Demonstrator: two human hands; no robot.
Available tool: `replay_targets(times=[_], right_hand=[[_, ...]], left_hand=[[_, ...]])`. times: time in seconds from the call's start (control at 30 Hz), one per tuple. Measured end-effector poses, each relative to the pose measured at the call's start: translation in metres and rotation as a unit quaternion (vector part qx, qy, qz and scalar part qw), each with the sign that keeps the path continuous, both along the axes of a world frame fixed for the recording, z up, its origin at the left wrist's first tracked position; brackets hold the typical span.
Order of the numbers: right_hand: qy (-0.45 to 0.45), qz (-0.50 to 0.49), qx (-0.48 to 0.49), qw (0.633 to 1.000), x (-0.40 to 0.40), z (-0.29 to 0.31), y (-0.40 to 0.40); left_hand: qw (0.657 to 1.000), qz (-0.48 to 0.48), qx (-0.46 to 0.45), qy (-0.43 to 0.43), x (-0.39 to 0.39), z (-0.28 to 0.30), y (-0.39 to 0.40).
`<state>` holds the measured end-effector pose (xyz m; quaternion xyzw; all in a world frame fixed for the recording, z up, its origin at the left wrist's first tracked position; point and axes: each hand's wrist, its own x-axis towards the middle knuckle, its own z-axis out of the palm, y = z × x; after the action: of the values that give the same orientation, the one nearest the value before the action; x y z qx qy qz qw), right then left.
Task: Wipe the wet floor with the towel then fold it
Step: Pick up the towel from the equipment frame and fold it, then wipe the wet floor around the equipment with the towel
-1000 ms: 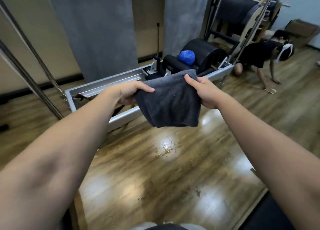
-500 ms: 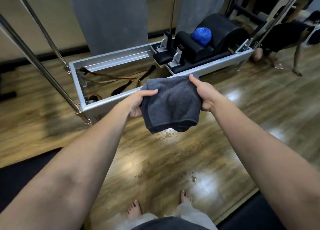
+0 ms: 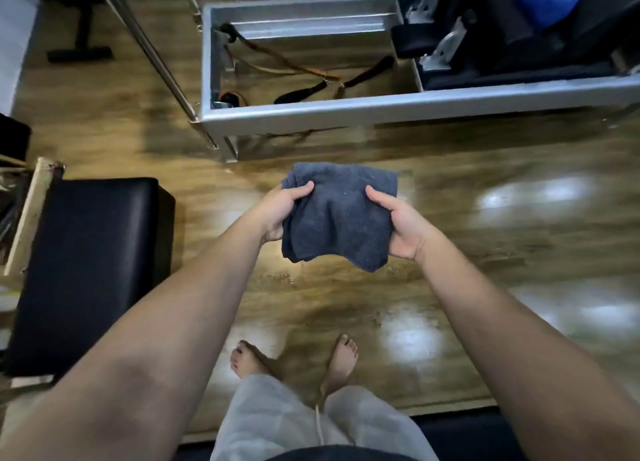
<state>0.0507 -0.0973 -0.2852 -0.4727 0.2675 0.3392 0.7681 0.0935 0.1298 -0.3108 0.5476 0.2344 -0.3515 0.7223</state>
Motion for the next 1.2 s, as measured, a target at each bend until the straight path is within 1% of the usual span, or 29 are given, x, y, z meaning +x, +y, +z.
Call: replay_targets(times=[0.07, 0.13, 0.2, 0.3, 0.43, 0.53, 0.6, 0.73, 0.83, 0.9, 1.0, 1.03, 1.07, 1.1, 1.13, 1.17, 1.2], right_hand=[[0.012, 0.025, -0.011, 1.0, 0.001, -0.017, 0.001], [0.016, 0.029, -0.015, 0.999, 0.0, -0.033, 0.008], [0.016, 0.017, -0.015, 1.0, 0.001, -0.051, 0.019], [0.017, 0.005, -0.037, 0.999, 0.002, -0.078, 0.041], [0.027, 0.013, -0.091, 0.995, 0.008, -0.125, 0.07], [0.041, 0.017, -0.119, 0.992, 0.012, -0.177, 0.093], [0.039, 0.009, -0.125, 0.991, 0.014, -0.218, 0.108], [0.052, -0.003, -0.138, 0.989, 0.015, -0.323, 0.143], [0.063, -0.024, -0.144, 0.987, 0.015, -0.402, 0.162], [0.056, -0.032, -0.135, 0.989, 0.02, -0.453, 0.174], [0.008, -0.049, -0.136, 0.989, 0.038, -0.512, 0.188], [-0.033, -0.053, -0.162, 0.985, 0.045, -0.529, 0.194], [-0.09, -0.043, -0.209, 0.973, 0.05, -0.547, 0.202], [-0.156, -0.011, -0.267, 0.951, 0.053, -0.563, 0.209], [-0.225, 0.035, -0.322, 0.919, 0.052, -0.581, 0.215], [-0.292, 0.091, -0.362, 0.881, 0.047, -0.6, 0.221], [-0.357, 0.163, -0.388, 0.834, 0.04, -0.623, 0.226]], left_hand=[[0.998, -0.015, 0.054, -0.014, -0.009, -0.017, 0.008], [0.993, -0.027, 0.11, -0.038, -0.017, -0.034, 0.021], [0.992, -0.021, 0.118, -0.045, -0.025, -0.054, 0.038], [0.994, -0.009, 0.103, -0.022, -0.035, -0.076, 0.059], [0.984, -0.047, 0.16, -0.067, -0.042, -0.125, 0.079], [0.979, -0.056, 0.181, -0.075, -0.042, -0.184, 0.095], [0.98, -0.042, 0.182, -0.074, -0.041, -0.225, 0.106], [0.983, 0.008, 0.168, -0.074, -0.044, -0.33, 0.132], [0.986, 0.052, 0.15, -0.055, -0.04, -0.407, 0.146], [0.986, 0.091, 0.134, -0.043, -0.032, -0.459, 0.152], [0.981, 0.136, 0.129, -0.048, -0.02, -0.528, 0.159], [0.979, 0.134, 0.145, -0.052, -0.017, -0.552, 0.161], [0.975, 0.133, 0.17, -0.05, -0.017, -0.578, 0.165], [0.969, 0.127, 0.207, -0.042, -0.018, -0.601, 0.17], [0.962, 0.115, 0.246, -0.024, -0.021, -0.624, 0.177], [0.951, 0.083, 0.296, 0.0, -0.026, -0.646, 0.184], [0.93, 0.025, 0.365, 0.024, -0.031, -0.668, 0.193]])
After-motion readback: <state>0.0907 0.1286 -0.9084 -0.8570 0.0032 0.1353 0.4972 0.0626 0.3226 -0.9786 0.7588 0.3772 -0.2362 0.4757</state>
